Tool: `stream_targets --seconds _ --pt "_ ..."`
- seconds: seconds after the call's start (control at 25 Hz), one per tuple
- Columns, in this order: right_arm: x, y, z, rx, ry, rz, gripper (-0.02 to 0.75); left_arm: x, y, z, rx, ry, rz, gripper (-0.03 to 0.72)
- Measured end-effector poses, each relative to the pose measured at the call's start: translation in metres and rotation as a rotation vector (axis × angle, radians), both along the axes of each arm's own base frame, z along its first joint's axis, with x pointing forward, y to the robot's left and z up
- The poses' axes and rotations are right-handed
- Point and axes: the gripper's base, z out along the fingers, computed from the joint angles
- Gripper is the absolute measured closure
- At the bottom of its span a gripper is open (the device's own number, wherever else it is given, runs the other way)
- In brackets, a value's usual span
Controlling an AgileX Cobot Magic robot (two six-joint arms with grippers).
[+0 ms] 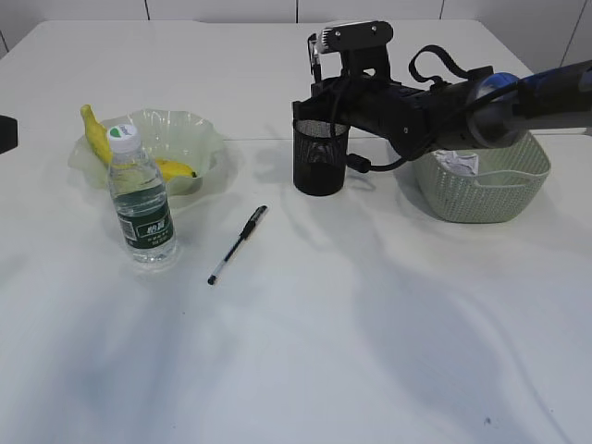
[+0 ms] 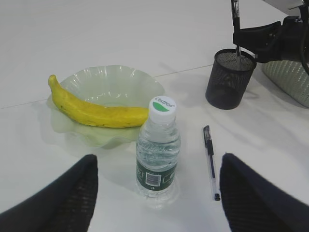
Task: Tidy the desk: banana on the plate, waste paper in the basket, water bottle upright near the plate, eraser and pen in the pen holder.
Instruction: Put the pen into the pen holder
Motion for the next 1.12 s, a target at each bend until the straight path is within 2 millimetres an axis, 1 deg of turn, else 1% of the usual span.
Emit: stream_targets --seconds 0.32,0.48,0.8,0.96,1.08,1.12 --pt "0.0 0.0 0.0 0.001 -0.001 0.0 0.585 0.0 0.0 -0.001 0.001 0.001 0.002 0.137" --pt "0.0 0.0 0.0 0.002 -0.005 0.0 0.57 0.0 0.0 -0.001 0.001 0.001 0.002 0.137" --pt "-0.001 0.0 0.002 0.001 0.005 -0.001 0.565 0.0 0.0 -0.001 0.001 0.001 0.002 0.137" --pt "-0.005 -0.002 0.021 -0.01 0.03 -0.004 0.563 0.0 0.0 -0.001 0.001 0.001 0.003 0.137" --pt "-0.012 -0.005 0.041 -0.024 0.066 -0.009 0.561 0.0 0.0 -0.001 0.001 0.001 0.003 0.137" --pt "-0.015 -0.006 0.051 -0.026 0.07 -0.01 0.559 0.0 0.0 -0.001 0.001 0.001 0.003 0.137"
